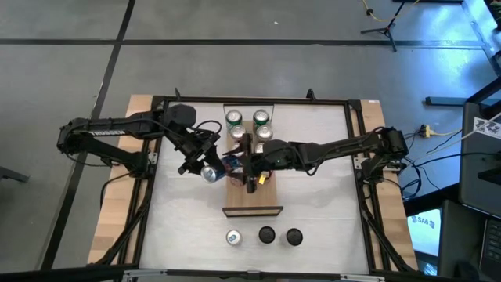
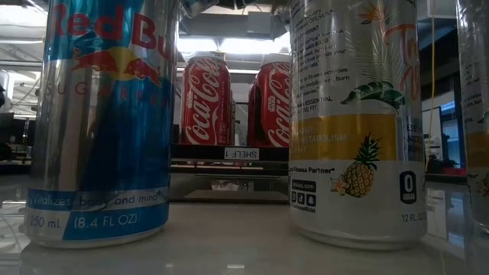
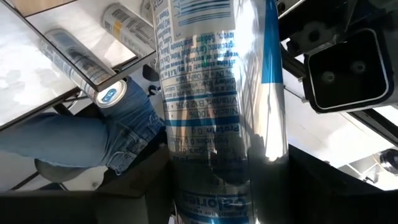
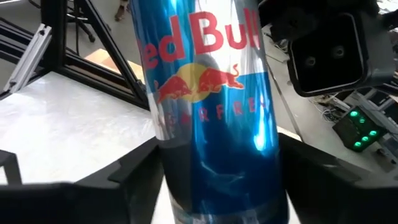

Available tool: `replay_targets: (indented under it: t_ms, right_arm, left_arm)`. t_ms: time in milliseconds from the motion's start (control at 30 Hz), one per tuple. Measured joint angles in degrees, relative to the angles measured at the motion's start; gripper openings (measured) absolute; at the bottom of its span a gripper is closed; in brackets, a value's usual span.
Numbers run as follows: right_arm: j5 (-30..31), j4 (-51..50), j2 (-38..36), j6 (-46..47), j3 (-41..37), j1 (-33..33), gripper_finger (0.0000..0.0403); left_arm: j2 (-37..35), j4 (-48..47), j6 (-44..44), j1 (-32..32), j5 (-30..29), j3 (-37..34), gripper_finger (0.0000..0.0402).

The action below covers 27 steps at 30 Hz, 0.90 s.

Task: Place canned beverage on shelf
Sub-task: Put the top blue soda can on the shelf

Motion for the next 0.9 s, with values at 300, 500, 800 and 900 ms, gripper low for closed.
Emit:
replay_targets:
  t_ms: [300, 500, 800, 900]
  right_arm:
    - [-1.31, -0.54, 0.00, -0.24, -0.02, -0.04, 0.0222]
    - [-1.37, -0.59, 0.00, 0.06, -0.02, -0.09, 0.0236]
    - [-2.04, -0.65, 0.00, 0.17, -0.02, -0.09, 0.0232]
    - [-2.95, -0.93, 0.00, 0.43, -0.02, -0.11, 0.0233]
  left_arm:
    - [0.00, -0.17, -0.42, -0.05, -0.71, 0.02, 0.0235]
    - [0.00, -0.25, 0.05, -0.04, -1.06, 0.02, 0.0262]
    - [0.00, -0.38, 0.44, -0.03, -1.08, 0.01, 0.0268]
    - [0.00, -0.45, 1.17, -0.03, -1.13, 0.02, 0.0268]
